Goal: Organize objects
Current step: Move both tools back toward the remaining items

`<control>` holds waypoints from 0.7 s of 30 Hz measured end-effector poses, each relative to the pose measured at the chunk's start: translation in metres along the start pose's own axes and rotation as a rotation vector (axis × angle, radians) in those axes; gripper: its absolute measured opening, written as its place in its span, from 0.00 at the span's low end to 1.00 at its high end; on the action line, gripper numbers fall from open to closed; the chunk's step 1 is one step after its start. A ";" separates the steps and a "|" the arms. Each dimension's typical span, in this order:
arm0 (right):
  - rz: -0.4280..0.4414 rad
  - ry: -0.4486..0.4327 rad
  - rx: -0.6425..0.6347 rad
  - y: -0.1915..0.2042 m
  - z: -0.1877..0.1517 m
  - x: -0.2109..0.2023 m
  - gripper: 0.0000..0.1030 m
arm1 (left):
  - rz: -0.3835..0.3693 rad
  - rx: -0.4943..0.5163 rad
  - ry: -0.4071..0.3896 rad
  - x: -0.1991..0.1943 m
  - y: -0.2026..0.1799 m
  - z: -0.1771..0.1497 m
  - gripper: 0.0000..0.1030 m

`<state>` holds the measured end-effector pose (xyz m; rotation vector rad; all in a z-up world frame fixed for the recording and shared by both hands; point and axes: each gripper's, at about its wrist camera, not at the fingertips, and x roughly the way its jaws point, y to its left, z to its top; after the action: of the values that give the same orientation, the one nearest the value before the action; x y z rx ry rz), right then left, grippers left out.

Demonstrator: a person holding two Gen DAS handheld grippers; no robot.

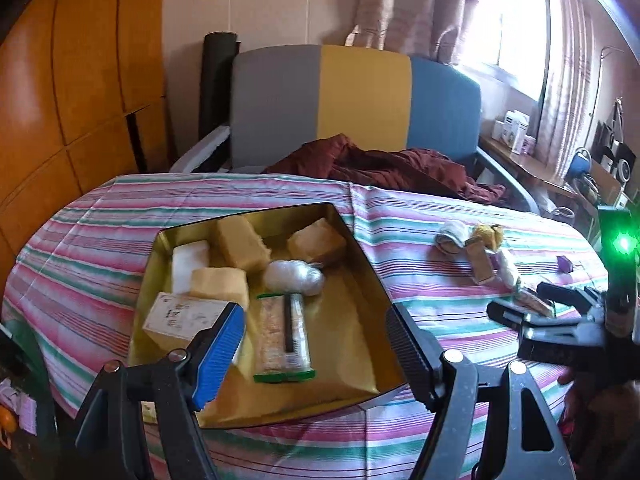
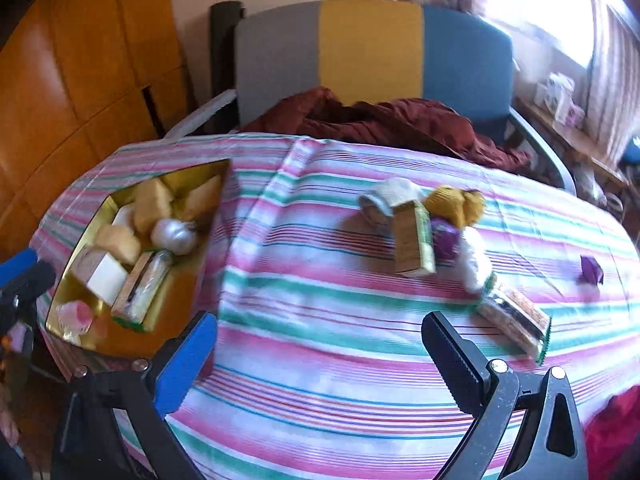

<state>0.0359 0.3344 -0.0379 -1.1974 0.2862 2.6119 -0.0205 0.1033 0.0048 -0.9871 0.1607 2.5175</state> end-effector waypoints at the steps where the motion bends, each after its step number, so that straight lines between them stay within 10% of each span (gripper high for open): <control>1: -0.008 -0.002 0.022 -0.012 0.003 -0.001 1.00 | -0.010 0.001 0.002 0.000 -0.003 0.000 0.72; 13: -0.227 -0.079 0.235 -0.149 0.019 -0.005 1.00 | -0.113 0.082 0.053 0.019 -0.045 0.008 0.72; 21: -0.221 -0.073 0.447 -0.200 0.006 -0.002 1.00 | -0.157 0.158 0.081 0.041 -0.089 0.019 0.72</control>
<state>0.0949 0.5251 -0.0469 -0.9181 0.6422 2.2347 -0.0208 0.2027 -0.0050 -0.9980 0.2904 2.2863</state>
